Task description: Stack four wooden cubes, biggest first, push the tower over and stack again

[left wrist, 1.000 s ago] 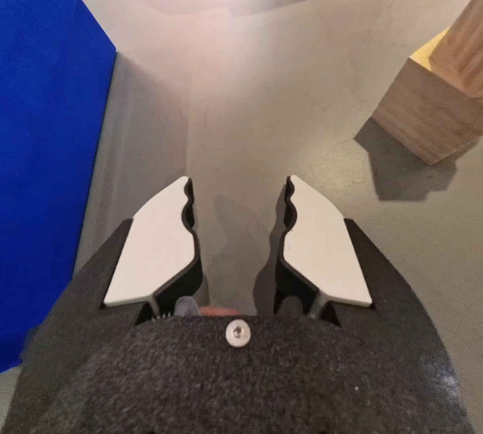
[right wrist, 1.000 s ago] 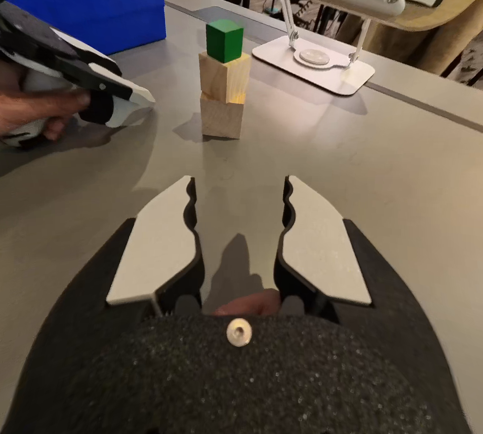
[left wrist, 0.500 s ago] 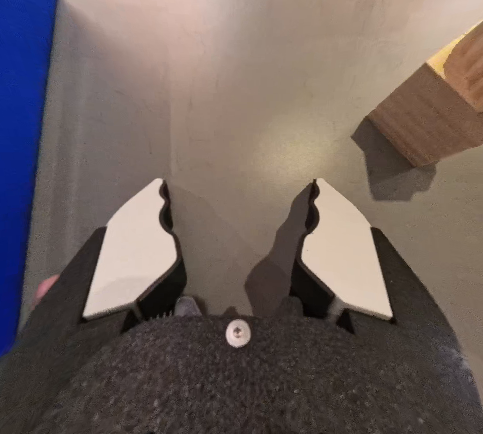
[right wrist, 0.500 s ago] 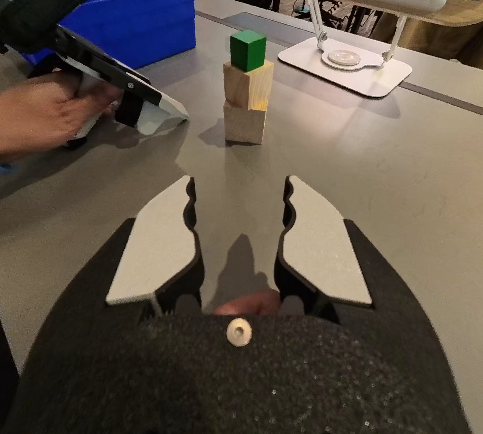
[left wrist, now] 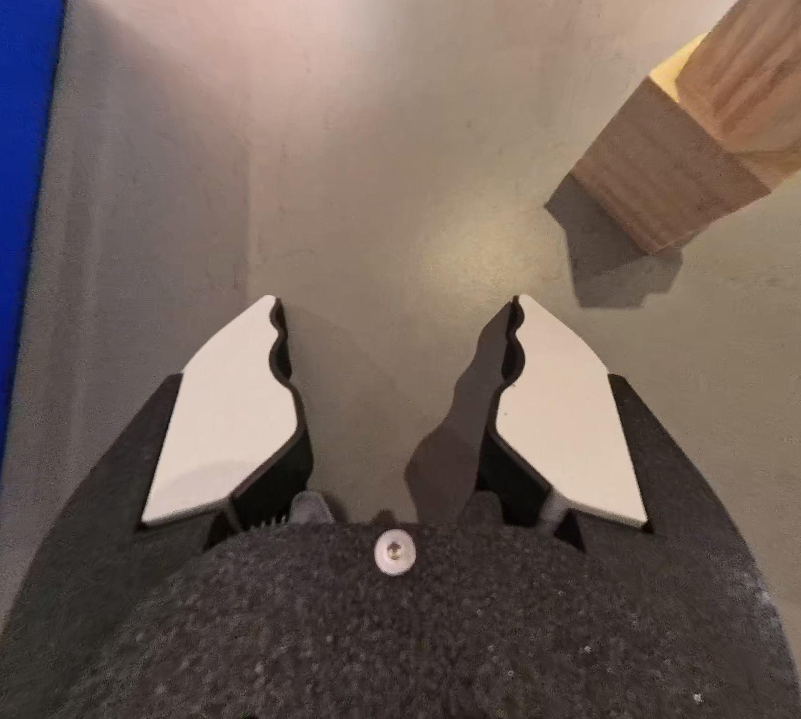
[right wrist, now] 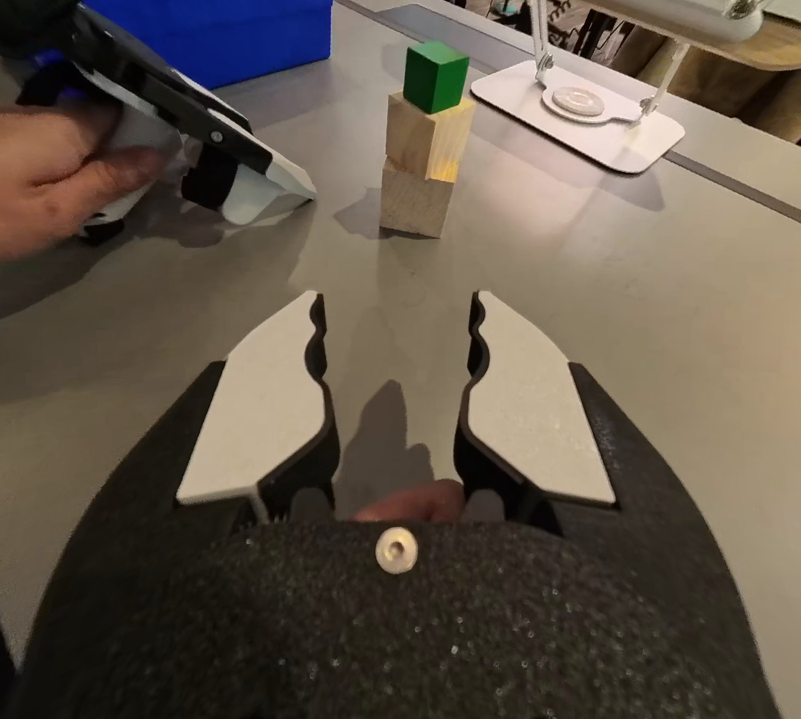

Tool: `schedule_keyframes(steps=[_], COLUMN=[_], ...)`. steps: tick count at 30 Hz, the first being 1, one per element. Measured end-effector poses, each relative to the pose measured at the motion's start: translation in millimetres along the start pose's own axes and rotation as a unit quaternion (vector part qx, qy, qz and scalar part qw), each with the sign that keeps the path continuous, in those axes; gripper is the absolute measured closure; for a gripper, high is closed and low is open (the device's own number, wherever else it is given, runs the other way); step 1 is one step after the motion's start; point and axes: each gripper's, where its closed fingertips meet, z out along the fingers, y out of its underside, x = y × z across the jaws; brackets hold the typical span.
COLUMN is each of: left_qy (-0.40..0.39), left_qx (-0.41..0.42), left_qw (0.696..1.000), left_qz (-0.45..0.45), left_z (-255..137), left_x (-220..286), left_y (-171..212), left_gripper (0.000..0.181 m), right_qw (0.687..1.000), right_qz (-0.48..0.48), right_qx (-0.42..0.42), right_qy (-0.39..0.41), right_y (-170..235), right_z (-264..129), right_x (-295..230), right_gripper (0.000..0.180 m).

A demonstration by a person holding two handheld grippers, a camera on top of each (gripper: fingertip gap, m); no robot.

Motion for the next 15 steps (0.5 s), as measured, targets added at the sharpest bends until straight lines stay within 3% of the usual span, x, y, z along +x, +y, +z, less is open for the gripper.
schedule_keyframes(steps=[2, 5, 15], left_qy=[-0.033, -0.081, -0.068], left_qx=[0.000, -0.024, -0.030], left_qw=[0.999, 0.994, 0.994], left_qz=[-0.009, -0.072, -0.078], left_z=[-2, -8, -7], left_x=[-7, -24, -24], left_y=[3, 18, 20], left_gripper=[0.075, 0.035, 0.035], right_qw=[1.000, 1.000, 0.996], right_qz=[-0.006, -0.011, -0.020], right_qx=[-0.008, -0.017, -0.014], right_qy=[0.010, 0.021, 0.085], right_y=[2, 7, 3], right_z=[4, 10, 14], right_x=[1, 3, 18], right_gripper=[0.116, 0.116, 0.118])
